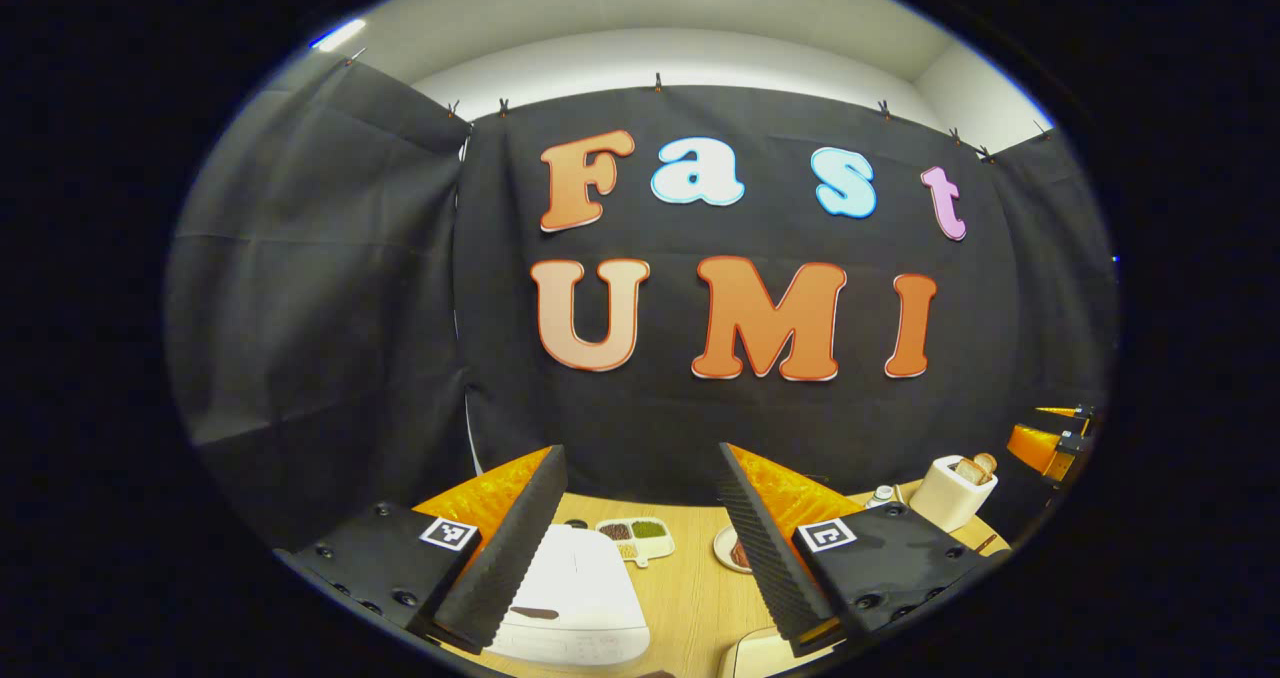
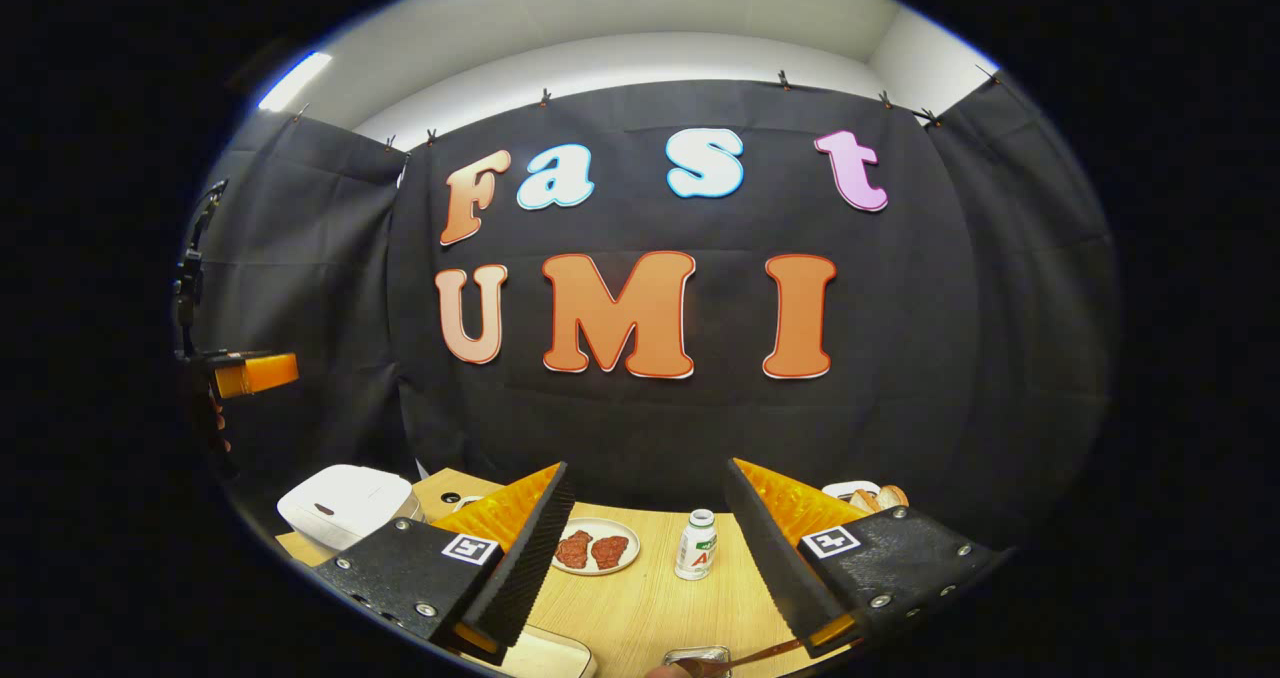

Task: Close the left gripper, press the button to open the rice cooker; take a wooden spoon from the chopstick holder with the right hand, scoop a spoonful of rice and pour it into the rice cooker, then put the wooden spoon back into the chopstick holder.

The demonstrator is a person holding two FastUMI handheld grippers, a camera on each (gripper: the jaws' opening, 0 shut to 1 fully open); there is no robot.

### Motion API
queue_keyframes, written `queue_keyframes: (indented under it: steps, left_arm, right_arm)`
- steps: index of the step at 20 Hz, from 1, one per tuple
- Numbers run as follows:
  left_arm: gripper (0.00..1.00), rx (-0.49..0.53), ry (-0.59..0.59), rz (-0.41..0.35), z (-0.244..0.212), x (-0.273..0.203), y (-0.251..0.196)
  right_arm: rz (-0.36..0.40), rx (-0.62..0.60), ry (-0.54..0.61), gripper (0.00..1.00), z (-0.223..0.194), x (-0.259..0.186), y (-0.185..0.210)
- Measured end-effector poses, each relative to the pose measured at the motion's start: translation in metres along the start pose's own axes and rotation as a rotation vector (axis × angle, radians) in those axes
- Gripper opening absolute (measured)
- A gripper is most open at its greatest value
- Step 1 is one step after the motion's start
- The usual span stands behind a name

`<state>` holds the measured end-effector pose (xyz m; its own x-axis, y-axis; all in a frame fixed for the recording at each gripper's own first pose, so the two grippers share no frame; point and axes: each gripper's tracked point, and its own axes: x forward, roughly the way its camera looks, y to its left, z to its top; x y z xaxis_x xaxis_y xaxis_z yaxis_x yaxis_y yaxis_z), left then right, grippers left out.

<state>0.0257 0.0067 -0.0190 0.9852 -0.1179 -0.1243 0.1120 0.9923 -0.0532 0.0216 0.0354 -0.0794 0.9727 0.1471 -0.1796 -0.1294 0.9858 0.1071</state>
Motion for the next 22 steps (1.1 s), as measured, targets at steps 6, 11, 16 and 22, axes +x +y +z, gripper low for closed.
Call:
queue_keyframes:
  steps: [6, 11, 16, 22]
  left_arm:
    - [0.98, 0.054, -0.096, 0.021, 0.023, 0.001, -0.009]
    - [1.0, 0.044, -0.095, 0.013, 0.023, 0.007, -0.012]
    - [1.0, 0.042, -0.126, -0.006, 0.037, 0.018, -0.012]
    - [1.0, -0.046, -0.199, -0.021, 0.073, 0.017, -0.012]
  right_arm:
    - [0.04, -0.022, -0.059, 0.95, 0.014, 0.013, 0.024]
    - [0.069, -0.028, -0.068, 0.95, 0.02, 0.025, 0.04]
    - [0.071, -0.071, -0.104, 0.95, 0.042, 0.041, 0.05]
    - [0.075, -0.117, -0.205, 0.95, 0.096, 0.044, 0.067]
